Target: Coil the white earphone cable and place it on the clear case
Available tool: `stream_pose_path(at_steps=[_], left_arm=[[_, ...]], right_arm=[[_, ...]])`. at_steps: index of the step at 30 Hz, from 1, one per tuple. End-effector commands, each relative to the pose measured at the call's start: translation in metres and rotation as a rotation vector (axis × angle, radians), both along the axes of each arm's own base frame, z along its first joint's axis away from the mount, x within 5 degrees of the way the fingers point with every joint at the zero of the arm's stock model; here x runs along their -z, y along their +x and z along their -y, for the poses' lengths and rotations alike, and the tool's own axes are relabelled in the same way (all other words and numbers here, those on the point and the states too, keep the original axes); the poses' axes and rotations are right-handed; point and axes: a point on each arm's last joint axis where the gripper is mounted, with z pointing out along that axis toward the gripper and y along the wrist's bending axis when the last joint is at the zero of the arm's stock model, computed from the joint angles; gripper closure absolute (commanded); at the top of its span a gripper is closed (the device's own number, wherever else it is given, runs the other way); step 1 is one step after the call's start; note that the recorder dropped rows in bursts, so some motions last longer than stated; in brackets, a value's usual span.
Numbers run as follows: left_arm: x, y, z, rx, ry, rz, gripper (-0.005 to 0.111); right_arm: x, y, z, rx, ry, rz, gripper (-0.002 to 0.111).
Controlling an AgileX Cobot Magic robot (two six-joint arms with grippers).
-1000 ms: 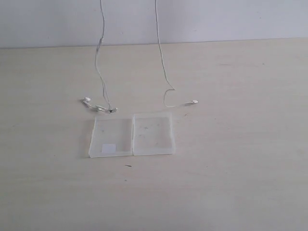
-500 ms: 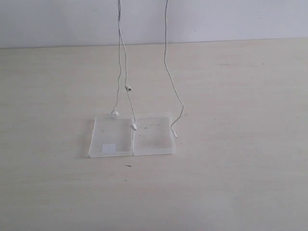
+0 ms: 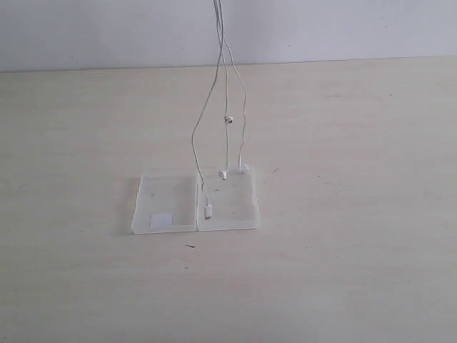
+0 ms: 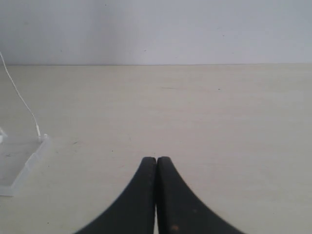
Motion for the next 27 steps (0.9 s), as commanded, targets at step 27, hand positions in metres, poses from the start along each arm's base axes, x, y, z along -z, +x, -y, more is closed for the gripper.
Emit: stream_pose_path(at_steps=[27], left_arm=[[-0.016,-0.008,-0.005,-0.022,0.027,0.063,0.107]], right_arm=[[-0.067,-0.003,0.010,0.080,0.388,0.701,0.108]])
